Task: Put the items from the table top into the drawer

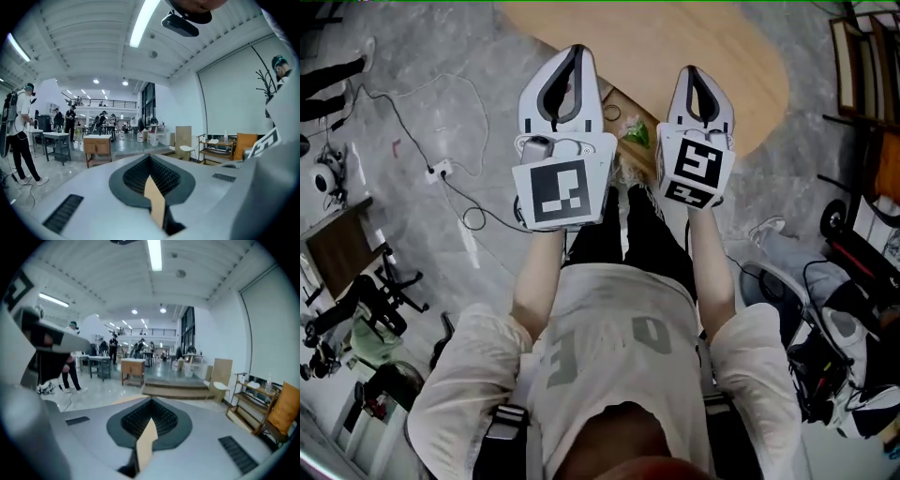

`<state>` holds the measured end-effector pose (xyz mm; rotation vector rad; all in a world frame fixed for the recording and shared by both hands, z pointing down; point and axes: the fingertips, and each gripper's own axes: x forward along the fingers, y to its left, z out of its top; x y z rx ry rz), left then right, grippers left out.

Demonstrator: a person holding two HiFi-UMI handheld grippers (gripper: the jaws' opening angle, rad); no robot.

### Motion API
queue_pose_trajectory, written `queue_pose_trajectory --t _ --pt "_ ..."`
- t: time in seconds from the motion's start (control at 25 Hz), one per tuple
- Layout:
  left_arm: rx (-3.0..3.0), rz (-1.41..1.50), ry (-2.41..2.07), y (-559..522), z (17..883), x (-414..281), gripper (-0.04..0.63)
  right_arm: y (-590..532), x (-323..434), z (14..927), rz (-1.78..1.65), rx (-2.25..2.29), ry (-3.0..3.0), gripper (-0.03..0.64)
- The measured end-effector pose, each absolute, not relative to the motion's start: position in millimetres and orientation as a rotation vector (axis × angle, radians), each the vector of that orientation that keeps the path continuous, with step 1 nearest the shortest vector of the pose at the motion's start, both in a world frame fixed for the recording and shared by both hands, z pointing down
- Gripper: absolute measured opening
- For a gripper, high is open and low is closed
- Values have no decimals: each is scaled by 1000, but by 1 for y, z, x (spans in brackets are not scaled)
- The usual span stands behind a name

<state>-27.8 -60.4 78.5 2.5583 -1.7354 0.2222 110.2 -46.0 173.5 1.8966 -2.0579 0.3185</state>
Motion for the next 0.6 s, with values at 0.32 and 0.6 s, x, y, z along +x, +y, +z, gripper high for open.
queue_pose_trajectory --t 0.32,0.6 --pt "2614 95 -1791 2 -37 -57 8 0 44 -44 -34 1889 -2438 5" --pt "2566 120 -1870 33 -45 -84 8 41 23 -67 -126 1794 -2518 5"
